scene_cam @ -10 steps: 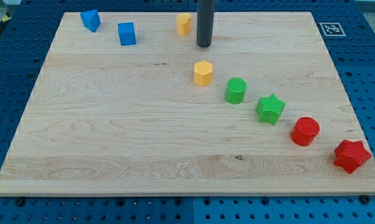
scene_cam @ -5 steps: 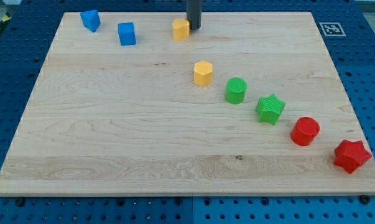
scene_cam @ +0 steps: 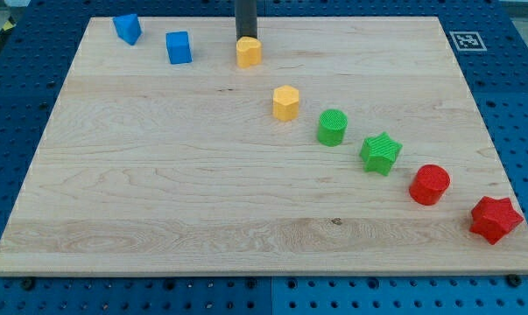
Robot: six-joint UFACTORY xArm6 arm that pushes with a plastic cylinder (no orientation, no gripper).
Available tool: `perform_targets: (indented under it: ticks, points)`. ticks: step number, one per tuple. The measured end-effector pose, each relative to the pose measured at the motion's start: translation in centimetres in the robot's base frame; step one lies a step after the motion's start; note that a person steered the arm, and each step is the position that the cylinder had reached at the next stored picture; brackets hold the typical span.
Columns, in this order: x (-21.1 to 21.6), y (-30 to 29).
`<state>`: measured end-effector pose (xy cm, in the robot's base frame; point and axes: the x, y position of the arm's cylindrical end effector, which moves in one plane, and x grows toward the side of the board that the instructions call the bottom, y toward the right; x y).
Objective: Move the heart diagonally to the cube
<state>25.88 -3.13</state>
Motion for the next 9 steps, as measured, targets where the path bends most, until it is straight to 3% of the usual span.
perform_targets:
  ticks: [3, 5, 9]
  points:
    - [3.6, -0.1]
    - [3.9, 5.0]
    - [5.0, 0.6]
